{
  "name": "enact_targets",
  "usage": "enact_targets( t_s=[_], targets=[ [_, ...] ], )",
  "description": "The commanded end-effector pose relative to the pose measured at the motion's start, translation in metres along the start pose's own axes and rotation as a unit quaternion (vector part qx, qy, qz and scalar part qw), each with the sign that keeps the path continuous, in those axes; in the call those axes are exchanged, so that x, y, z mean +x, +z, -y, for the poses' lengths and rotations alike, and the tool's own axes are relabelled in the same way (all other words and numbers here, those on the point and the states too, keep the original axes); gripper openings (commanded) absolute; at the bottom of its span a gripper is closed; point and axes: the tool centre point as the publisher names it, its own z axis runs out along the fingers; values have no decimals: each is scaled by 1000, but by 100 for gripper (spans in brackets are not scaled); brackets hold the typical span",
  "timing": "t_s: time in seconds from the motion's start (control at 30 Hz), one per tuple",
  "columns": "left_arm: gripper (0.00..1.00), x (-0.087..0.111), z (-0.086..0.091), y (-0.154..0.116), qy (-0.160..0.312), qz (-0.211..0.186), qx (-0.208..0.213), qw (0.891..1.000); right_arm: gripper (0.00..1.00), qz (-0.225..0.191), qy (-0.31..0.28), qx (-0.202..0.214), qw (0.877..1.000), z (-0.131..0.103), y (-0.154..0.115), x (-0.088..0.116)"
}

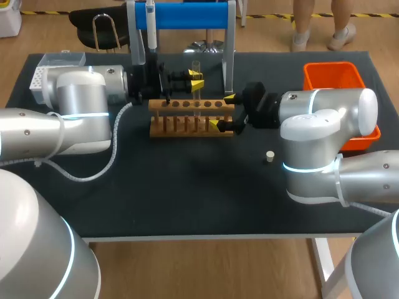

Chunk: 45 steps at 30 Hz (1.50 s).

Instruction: Invert the test tube, pick up the pipette, mount the tip to pipette, aspirate from beaker and dispense into the tube, eject the tip, return the pipette, and cap with the stopper.

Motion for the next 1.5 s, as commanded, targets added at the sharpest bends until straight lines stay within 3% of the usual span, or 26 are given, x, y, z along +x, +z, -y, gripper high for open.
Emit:
enact_targets(
  t_s=[0.03,1.17,1.2,1.23,1.27,1.5],
  targets=[
    [0,-2,-5,3,-1,-3,3,1000,100,2,0,-1,1000,1,1,1],
    [0,-2,-26,5,-7,0,10,1000,100,2,0,-1,1000,1,1,1],
    [30,-2,-26,5,-7,0,10,1000,100,2,0,-1,1000,1,1,1],
    [81,-2,-27,5,-8,0,9,1000,100,2,0,-1,1000,1,1,1],
    [100,-2,-26,5,-8,1,8,1000,100,2,0,-1,1000,1,1,1],
    [100,3,-16,0,-7,-2,-6,1000,100,2,0,-1,1000,1,1,1]
  ],
)
